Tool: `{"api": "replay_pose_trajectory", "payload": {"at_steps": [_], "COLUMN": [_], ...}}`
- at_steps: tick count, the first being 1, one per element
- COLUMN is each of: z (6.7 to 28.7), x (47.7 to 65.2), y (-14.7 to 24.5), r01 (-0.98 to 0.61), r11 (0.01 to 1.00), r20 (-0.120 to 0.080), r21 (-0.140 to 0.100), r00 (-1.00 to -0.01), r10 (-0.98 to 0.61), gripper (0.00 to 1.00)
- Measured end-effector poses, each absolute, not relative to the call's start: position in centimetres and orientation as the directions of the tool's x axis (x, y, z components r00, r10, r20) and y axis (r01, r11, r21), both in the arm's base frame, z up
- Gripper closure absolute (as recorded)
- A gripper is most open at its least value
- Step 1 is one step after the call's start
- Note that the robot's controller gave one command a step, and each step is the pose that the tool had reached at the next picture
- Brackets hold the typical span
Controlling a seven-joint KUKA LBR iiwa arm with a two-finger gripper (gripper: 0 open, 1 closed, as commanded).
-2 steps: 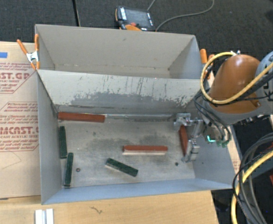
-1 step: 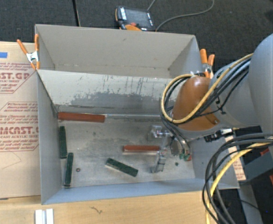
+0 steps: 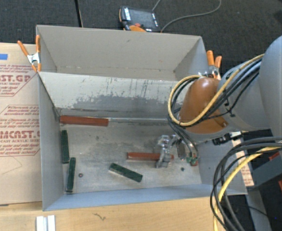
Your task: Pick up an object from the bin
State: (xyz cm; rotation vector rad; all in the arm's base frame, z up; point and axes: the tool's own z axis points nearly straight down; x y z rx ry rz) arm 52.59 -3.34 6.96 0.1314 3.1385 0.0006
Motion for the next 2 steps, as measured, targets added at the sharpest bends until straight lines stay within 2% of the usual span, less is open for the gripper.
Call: {"api": "replay_pose_trajectory", "payload": {"at_steps": [1,2], "z": [16.4,25.5], "x": [53.3,50.6], "y": [-8.9,-9.4], "r01": [0.065,0.09], "r11": [0.998,0.996], "r20": [-0.009,-0.009], "r21": [-0.003,-0.001], "r00": [-0.998,-0.996], "r10": [0.065,0.09], "gripper": [1.0,1.0]}}
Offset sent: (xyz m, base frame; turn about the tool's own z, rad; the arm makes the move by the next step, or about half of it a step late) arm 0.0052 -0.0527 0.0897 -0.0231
